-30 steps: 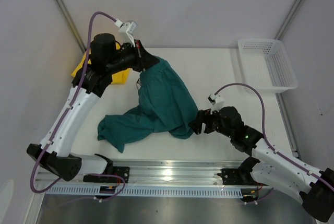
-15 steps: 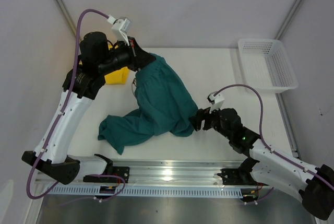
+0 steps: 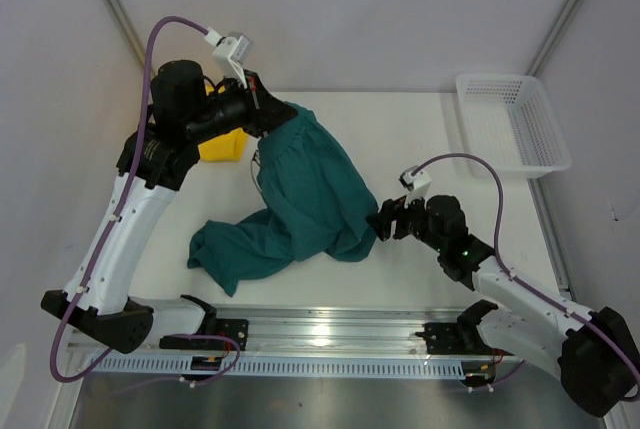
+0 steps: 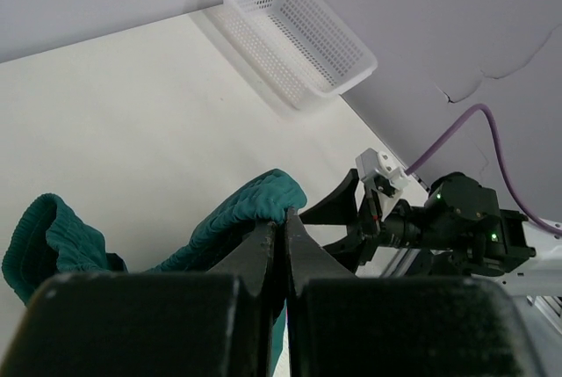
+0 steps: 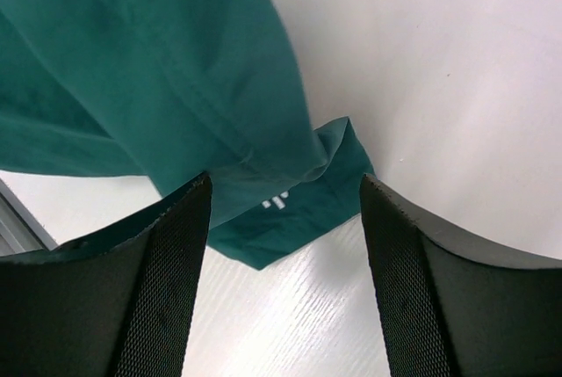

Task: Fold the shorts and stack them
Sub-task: Flatten the shorts out

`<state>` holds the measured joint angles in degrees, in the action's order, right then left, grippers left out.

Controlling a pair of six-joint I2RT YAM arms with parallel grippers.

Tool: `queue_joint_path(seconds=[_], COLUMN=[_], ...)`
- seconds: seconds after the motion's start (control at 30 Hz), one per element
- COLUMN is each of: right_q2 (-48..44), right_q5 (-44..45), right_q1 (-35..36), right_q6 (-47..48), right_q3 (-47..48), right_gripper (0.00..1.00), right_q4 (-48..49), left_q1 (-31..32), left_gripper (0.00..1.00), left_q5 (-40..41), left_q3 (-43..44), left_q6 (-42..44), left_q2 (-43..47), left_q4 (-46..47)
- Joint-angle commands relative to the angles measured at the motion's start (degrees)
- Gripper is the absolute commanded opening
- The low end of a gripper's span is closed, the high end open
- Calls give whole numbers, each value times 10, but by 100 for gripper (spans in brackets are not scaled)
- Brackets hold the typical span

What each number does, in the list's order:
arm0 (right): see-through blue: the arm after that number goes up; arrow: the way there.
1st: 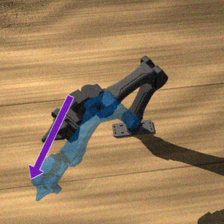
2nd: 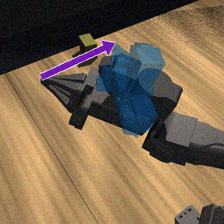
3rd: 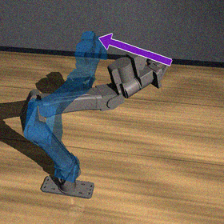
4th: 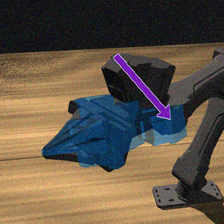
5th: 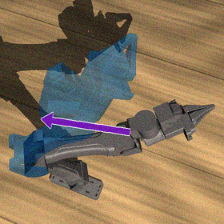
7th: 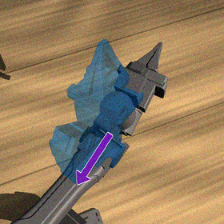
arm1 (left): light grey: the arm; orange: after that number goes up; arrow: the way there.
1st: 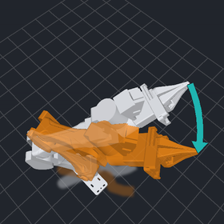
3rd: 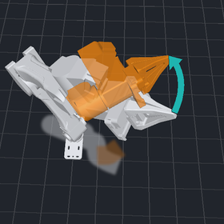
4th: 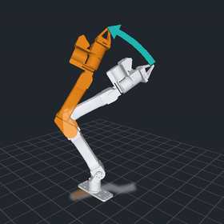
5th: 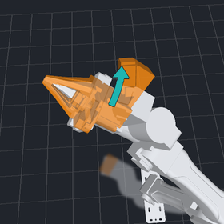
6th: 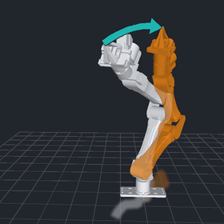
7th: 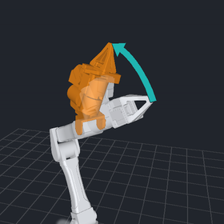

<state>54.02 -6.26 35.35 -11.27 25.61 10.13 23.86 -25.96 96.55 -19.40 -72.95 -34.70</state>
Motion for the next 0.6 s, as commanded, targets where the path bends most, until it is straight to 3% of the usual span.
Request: queue_joint_path(seconds=[0.0, 0.17, 0.3, 0.43, 0.57], right_q2=[16, 18, -22, -61, -46], right_q5=[-91, -180, -240, -257, -243], right_q1=[-32, -73, -122, -153, -172], right_q6=[19, -11, -102, -194, -228], right_q3=[10, -14, -75, -125, -126], right_gripper=[70, 69, 67, 65, 59], right_q4=[59, 99, 155, 181, 142], left_q1=[-3, -3, -3, -3, -3], left_gripper=[0, 0, 0, 0, 0], left_q5=[-17, -14, -11, -7, -2], left_q3=[30, 31, 25, 21, 27], left_q6=[10, 10, 11, 12, 12], left_q2=[10, 8, 11, 13, 14], left_q4=[18, 14, 12, 11, 9])
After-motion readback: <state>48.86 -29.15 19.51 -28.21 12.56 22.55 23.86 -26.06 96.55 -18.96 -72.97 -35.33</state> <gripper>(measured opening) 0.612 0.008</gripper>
